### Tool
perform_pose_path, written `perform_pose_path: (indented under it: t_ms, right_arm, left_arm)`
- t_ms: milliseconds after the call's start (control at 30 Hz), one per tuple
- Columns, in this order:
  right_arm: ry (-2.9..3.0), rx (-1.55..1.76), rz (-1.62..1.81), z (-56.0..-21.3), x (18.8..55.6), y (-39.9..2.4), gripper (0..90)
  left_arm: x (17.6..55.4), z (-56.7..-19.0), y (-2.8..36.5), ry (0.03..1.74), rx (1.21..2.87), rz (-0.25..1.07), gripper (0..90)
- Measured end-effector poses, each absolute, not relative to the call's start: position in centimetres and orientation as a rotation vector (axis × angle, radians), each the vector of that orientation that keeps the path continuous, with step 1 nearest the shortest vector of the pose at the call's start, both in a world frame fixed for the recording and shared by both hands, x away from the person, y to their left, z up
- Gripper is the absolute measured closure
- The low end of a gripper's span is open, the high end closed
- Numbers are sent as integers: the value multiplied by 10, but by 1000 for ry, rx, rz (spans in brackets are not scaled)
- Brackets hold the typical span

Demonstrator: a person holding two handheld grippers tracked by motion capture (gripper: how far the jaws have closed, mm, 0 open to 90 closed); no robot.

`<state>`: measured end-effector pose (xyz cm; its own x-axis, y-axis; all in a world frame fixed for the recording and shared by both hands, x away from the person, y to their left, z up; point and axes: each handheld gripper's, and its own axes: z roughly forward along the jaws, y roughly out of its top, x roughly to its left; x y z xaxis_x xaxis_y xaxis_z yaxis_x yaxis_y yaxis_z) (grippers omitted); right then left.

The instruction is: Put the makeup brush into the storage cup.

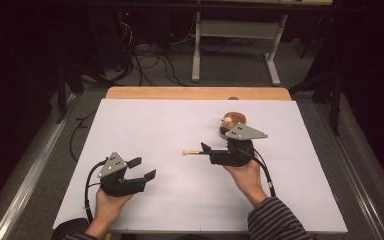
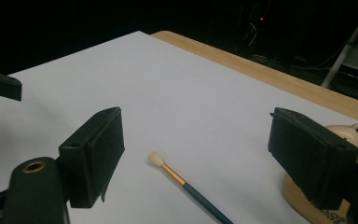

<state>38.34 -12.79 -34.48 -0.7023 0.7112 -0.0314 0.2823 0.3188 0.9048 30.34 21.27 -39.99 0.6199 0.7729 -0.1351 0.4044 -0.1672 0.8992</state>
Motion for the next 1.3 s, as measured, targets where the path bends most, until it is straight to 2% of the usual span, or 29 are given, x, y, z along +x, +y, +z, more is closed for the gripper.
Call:
perform_pose_path:
  t_ms: [1100,1300]
  right_arm:
    - [2271,967,1274,-326,436,-104,210]
    - [2350,937,1158,-322,441,-100,250]
  left_arm:
    - [303,-399,212,940,1799,427,311]
    - [303,-400,211,939,1804,425,310]
